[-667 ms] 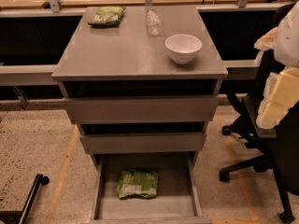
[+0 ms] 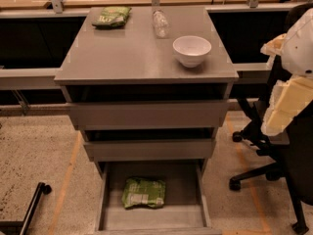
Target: Pick green rice chip bag from bottom drawer and place on counter
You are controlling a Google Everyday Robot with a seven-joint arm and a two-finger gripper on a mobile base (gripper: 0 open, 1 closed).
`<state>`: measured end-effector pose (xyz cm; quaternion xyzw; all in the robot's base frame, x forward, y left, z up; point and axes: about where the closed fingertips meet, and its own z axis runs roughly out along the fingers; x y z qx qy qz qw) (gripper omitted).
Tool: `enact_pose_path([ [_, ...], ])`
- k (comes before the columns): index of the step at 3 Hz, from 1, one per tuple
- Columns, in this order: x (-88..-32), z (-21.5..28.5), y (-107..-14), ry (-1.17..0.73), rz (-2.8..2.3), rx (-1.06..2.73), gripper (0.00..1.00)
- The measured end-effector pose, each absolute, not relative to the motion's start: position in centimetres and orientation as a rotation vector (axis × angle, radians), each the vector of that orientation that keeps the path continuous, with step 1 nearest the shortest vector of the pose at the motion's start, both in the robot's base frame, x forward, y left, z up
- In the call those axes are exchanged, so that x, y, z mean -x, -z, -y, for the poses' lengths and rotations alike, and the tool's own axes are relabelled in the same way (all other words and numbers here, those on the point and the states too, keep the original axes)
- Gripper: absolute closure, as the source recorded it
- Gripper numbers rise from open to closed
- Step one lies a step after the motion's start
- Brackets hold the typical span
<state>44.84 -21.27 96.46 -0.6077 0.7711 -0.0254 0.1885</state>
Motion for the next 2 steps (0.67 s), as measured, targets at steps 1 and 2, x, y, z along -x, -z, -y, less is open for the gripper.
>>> enact_pose_path([
  [1, -46.99, 21.46, -92.85, 0.018, -2.092, 1.671, 0.0],
  [2, -47.88, 21.36, -93.45, 0.05, -2.064, 1.646, 0.0],
])
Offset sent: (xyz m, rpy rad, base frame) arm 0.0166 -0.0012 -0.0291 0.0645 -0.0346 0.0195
